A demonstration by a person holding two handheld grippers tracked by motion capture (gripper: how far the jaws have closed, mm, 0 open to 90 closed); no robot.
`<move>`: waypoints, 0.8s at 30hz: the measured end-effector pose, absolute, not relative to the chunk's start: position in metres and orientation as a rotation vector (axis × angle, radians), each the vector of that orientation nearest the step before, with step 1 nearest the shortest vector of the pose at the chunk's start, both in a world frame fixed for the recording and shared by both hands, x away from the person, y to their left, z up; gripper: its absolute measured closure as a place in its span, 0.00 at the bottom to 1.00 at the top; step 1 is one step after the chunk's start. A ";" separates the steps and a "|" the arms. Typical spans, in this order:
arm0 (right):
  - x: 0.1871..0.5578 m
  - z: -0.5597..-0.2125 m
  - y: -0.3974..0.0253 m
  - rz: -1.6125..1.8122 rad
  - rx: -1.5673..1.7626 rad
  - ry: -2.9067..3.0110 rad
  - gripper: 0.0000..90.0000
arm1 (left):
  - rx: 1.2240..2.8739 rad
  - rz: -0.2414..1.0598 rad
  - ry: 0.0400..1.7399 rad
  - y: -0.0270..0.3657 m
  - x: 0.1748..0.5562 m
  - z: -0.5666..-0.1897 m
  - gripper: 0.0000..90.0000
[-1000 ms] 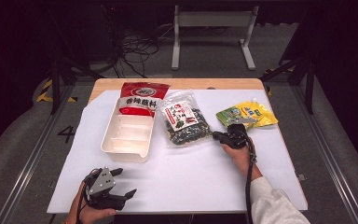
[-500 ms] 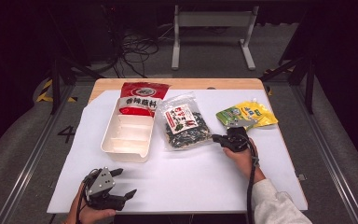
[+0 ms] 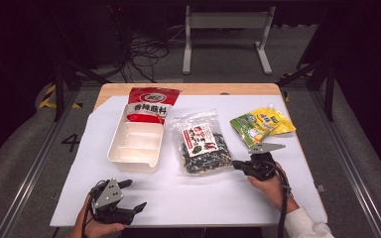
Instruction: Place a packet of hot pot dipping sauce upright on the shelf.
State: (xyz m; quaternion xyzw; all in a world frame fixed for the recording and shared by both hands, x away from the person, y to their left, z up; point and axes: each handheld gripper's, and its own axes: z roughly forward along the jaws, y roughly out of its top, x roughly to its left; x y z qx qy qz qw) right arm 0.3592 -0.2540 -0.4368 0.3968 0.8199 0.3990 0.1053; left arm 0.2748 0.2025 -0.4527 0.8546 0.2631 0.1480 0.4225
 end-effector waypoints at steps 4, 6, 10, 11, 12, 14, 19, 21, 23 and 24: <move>0.342 -0.437 -0.263 1.182 1.166 2.436 1.00 | 2.139 0.360 0.656 0.201 0.275 -0.453 0.18; 0.334 -0.437 -0.268 1.182 1.168 2.438 1.00 | 2.140 0.357 0.655 0.200 0.276 -0.453 0.18; 0.321 -0.438 -0.275 1.187 1.175 2.443 1.00 | 2.144 0.355 0.650 0.199 0.276 -0.453 0.18; 0.321 -0.438 -0.275 1.187 1.175 2.443 1.00 | 2.142 0.351 0.649 0.199 0.277 -0.453 0.18; 0.318 -0.438 -0.277 1.189 1.172 2.446 1.00 | 2.140 0.345 0.649 0.198 0.277 -0.453 0.18; 0.311 -0.439 -0.279 1.174 1.162 2.447 1.00 | 2.142 0.345 0.643 0.197 0.278 -0.453 0.18; 0.300 -0.438 -0.286 1.155 1.156 2.441 1.00 | 2.147 0.335 0.629 0.193 0.280 -0.452 0.18; 0.297 -0.438 -0.289 1.146 1.157 2.436 1.00 | 2.156 0.334 0.619 0.189 0.282 -0.452 0.19; 0.293 -0.438 -0.294 1.145 1.174 2.427 1.00 | 2.155 0.326 0.611 0.188 0.284 -0.452 0.19; 0.291 -0.437 -0.296 1.141 1.176 2.422 1.00 | 2.152 0.319 0.605 0.186 0.285 -0.452 0.19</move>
